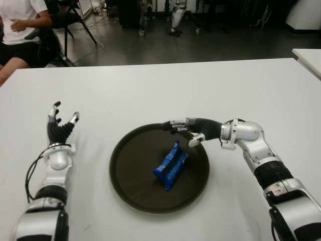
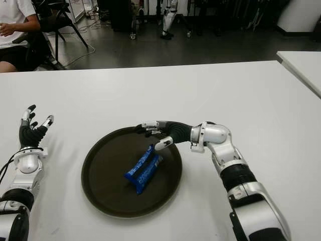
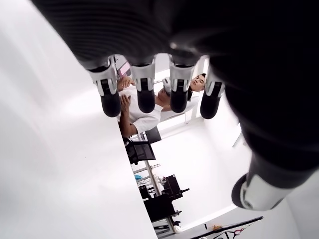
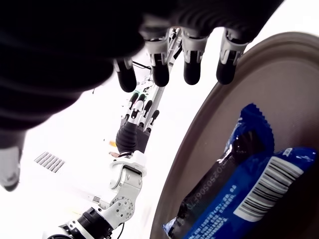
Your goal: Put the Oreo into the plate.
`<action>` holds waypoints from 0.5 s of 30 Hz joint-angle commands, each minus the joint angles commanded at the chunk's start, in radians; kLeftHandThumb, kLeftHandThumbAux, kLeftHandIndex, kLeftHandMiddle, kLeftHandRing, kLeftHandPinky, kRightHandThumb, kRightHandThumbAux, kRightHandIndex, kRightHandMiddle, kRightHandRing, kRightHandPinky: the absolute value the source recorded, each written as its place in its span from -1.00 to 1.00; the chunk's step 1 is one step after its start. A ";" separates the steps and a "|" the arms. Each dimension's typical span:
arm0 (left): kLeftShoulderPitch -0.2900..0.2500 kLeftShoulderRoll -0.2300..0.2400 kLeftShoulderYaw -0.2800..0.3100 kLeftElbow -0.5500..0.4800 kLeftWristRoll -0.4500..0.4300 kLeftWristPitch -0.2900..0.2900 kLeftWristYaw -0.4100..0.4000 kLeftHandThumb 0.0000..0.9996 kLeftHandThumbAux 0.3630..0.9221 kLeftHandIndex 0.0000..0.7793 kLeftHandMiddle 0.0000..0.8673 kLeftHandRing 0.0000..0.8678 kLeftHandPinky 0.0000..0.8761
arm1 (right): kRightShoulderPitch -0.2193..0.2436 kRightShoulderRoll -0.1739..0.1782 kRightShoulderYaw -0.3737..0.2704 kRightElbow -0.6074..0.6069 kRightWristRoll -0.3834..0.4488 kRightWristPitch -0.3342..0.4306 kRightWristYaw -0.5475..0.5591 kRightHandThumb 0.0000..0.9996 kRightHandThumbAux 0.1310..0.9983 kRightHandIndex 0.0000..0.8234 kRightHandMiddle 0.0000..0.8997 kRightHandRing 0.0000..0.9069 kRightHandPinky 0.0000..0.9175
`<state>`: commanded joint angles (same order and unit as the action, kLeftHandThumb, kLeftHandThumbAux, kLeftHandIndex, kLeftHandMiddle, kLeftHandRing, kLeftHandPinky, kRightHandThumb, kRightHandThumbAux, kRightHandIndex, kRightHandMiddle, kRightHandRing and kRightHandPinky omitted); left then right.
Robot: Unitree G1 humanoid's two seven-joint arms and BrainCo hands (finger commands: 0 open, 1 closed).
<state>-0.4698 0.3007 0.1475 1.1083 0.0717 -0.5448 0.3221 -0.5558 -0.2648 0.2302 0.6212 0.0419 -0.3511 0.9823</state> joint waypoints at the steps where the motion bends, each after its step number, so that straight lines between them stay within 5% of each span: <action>1: 0.000 -0.001 0.002 0.000 -0.003 0.001 -0.003 -1.00 -0.03 -1.00 -1.00 -1.00 -1.00 | 0.007 0.004 -0.007 -0.008 0.002 0.015 -0.018 -1.00 -0.29 -1.00 -1.00 -1.00 -1.00; 4: 0.000 -0.001 0.004 0.000 -0.007 0.003 -0.005 -1.00 -0.03 -1.00 -1.00 -1.00 -1.00 | 0.024 0.021 -0.033 0.005 0.000 0.023 -0.095 -1.00 -0.34 -1.00 -1.00 -1.00 -1.00; 9: 0.001 0.000 0.004 0.001 -0.006 0.003 -0.003 -1.00 -0.01 -1.00 -1.00 -1.00 -1.00 | 0.040 0.137 -0.181 -0.006 0.113 0.018 -0.310 -1.00 -0.15 -1.00 -1.00 -1.00 -1.00; 12: 0.001 0.002 0.004 0.003 -0.005 0.006 -0.002 -1.00 0.03 -1.00 -1.00 -1.00 -1.00 | 0.051 0.210 -0.257 0.020 0.115 -0.063 -0.509 -1.00 -0.05 -1.00 -1.00 -1.00 -1.00; 15: -0.001 0.003 0.004 0.007 -0.005 0.008 -0.002 -1.00 0.06 -1.00 -1.00 -1.00 -1.00 | 0.028 0.246 -0.325 0.097 0.102 -0.170 -0.671 -1.00 0.01 -1.00 -1.00 -1.00 -1.00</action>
<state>-0.4707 0.3033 0.1519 1.1149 0.0669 -0.5367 0.3205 -0.5278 -0.0184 -0.0945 0.7186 0.1439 -0.5215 0.3109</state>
